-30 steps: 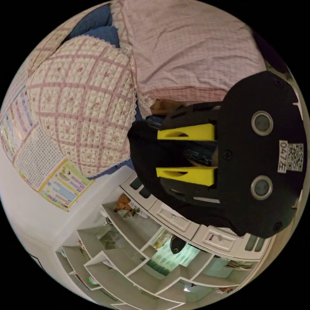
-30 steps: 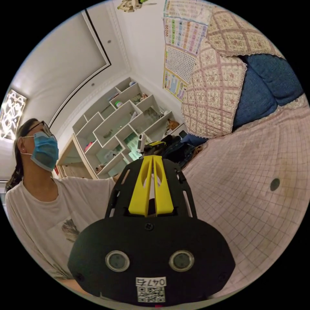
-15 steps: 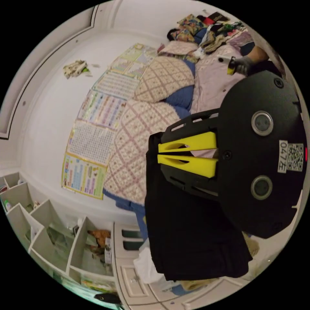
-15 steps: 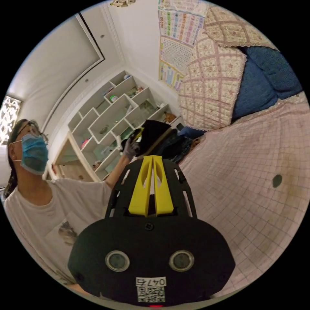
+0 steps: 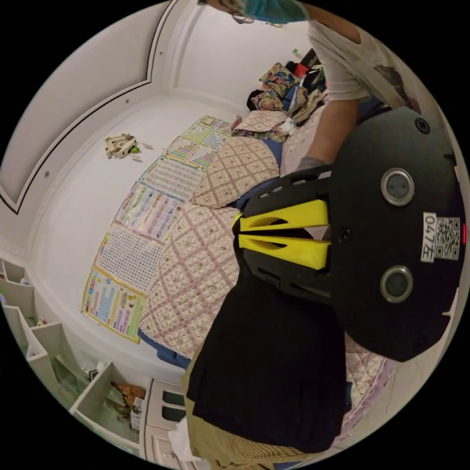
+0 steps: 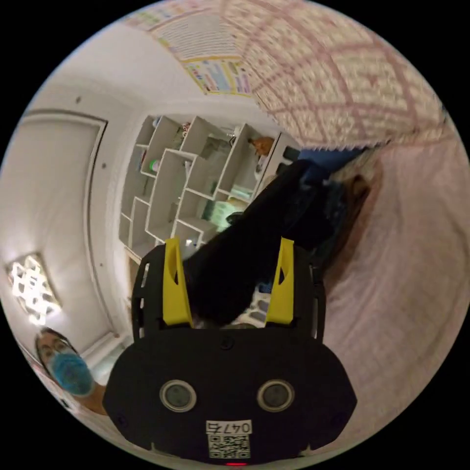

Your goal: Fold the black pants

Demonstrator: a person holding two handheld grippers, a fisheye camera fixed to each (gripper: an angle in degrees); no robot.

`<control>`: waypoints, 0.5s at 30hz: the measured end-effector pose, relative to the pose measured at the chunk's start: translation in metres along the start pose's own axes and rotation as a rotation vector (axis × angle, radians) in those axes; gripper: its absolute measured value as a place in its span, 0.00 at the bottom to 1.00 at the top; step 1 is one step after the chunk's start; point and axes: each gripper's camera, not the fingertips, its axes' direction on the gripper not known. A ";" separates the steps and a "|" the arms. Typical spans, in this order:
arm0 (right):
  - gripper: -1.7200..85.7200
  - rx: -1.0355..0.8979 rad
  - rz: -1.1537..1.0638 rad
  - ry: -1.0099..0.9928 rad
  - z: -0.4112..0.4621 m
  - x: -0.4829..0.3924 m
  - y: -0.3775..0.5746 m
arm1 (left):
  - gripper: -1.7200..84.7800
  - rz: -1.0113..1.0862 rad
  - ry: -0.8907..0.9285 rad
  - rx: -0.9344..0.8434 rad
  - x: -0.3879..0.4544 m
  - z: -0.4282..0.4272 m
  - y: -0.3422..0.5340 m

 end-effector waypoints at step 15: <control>0.01 -0.357 -0.190 0.375 0.106 -0.021 -0.015 | 0.21 -0.192 -0.279 0.056 0.221 -0.163 0.112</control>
